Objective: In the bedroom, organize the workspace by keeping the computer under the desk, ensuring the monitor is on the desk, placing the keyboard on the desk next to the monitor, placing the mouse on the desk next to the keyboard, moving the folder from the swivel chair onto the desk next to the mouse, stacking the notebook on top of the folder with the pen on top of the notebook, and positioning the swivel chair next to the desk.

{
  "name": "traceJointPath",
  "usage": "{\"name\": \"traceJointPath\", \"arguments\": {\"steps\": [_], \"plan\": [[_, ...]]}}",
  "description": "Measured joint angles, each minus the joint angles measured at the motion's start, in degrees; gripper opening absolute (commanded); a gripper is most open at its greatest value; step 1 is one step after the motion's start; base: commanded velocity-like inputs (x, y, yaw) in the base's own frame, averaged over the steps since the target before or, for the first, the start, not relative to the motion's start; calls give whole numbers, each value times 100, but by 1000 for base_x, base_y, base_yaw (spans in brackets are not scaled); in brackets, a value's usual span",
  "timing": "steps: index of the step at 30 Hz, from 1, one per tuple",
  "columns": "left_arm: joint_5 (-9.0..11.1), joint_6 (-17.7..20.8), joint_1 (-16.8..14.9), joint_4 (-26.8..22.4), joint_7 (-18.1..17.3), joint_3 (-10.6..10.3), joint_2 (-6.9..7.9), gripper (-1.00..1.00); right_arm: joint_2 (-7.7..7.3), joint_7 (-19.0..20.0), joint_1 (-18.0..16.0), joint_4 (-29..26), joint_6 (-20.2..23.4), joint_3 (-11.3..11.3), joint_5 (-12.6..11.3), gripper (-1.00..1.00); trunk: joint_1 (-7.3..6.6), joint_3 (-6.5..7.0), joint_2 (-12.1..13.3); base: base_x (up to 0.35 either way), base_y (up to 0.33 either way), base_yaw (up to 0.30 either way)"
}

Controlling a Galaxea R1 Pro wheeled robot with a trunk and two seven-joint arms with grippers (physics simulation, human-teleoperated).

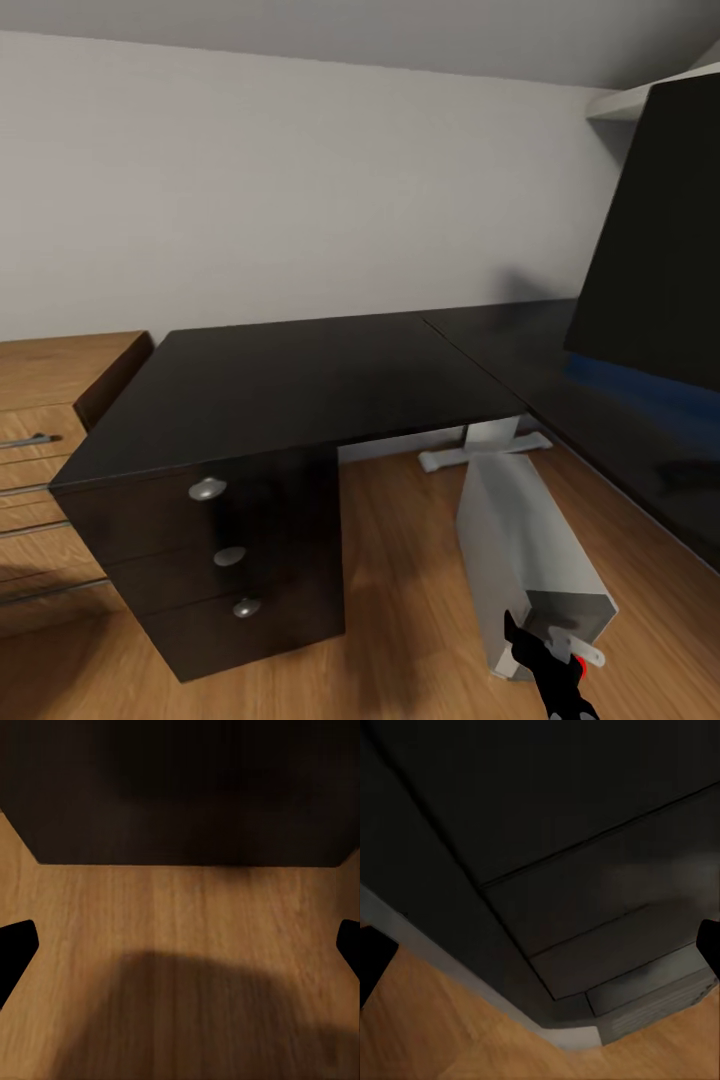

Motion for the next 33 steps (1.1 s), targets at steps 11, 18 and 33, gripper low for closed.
{"name": "traceJointPath", "arguments": {"steps": [11,18,33], "plan": [[-1,-1,0,7,1,-1,-9,100,5,-9,1,7,3,-10,5,100,-1,0,0,103,0,0],[-1,-1,0,7,1,-2,-9,100,5,-3,-1,6,0,-2,1,100,-2,0,0,261,0,0],[-1,1,0,7,1,-4,-9,100,5,2,0,3,0,12,9,100,1,0,0,130,0,0]]}}
